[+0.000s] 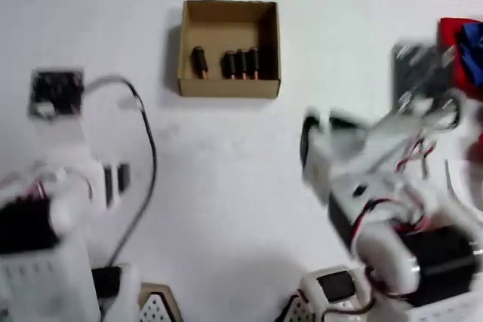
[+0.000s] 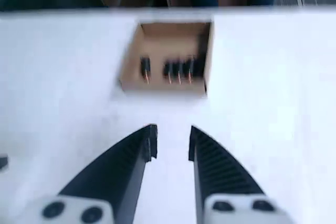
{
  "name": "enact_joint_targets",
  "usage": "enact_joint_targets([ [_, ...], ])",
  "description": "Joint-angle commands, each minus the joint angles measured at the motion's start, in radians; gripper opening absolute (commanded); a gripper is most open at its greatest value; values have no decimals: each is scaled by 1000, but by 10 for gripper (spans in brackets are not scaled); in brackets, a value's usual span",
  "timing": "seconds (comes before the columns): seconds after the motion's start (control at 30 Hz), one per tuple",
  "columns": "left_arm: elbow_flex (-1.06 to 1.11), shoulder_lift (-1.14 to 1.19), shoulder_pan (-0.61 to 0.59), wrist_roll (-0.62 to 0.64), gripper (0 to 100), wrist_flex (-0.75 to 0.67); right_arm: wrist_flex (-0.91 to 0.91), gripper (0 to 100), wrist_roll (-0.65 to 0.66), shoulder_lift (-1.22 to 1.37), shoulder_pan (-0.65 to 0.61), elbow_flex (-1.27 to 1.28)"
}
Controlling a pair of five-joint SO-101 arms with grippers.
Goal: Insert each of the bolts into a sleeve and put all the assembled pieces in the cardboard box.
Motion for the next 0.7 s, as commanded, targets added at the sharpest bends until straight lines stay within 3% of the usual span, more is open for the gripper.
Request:
enact_joint_targets([
  [0.0,260,-267,34,-141,211,-71,-127,91,-2,-275,42,551],
  [0.1,490,-506,34,-292,211,-187,-338,91,0,-472,116,876],
  [0.2,719,-755,34,-356,211,-247,-490,91,0,-667,151,1183],
  [0.33,875,-798,32,-313,211,-308,-499,91,2,-932,156,1470],
  [0.47,918,-773,38,-222,212,-370,-501,91,2,-878,150,1580],
  [0.67,1148,-773,38,-170,211,-611,-498,91,2,-874,151,1711],
])
